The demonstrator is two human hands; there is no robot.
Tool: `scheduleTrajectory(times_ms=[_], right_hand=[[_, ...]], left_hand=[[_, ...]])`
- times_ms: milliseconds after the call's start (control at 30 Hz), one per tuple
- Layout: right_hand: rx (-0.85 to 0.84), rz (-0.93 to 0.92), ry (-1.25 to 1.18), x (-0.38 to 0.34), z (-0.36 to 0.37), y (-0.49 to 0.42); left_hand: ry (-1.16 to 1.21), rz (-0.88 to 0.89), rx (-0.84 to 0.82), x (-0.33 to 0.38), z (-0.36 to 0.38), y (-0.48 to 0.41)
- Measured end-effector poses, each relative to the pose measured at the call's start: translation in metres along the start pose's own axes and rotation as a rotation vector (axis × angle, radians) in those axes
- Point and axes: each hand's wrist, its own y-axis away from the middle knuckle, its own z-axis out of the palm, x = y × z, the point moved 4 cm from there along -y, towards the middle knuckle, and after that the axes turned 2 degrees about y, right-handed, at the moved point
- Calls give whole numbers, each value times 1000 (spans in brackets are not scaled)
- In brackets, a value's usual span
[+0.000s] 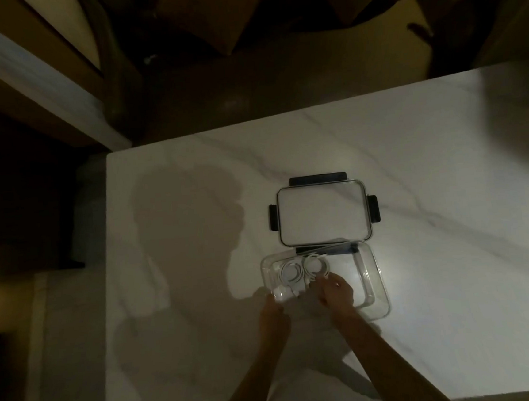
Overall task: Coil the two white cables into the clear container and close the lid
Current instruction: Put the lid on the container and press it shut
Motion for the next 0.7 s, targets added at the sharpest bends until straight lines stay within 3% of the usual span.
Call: scheduleTrajectory(times_ms=[100, 333, 433, 567, 700], right_hand=[[-22, 7, 90, 2, -3, -1], [-101, -48, -38, 0, -23, 9], [-136, -157, -66, -20, -51, 20], [157, -406, -34, -79, -115, -3], [328, -355, 164, -117, -144, -73]], left_hand=[[-1, 13, -8, -3, 1, -3], [2, 23, -61, -5, -1, -8], [38, -18, 10, 0, -9, -28], [2, 112, 172, 60, -37, -67], [-11, 149, 141, 114, -41, -115]])
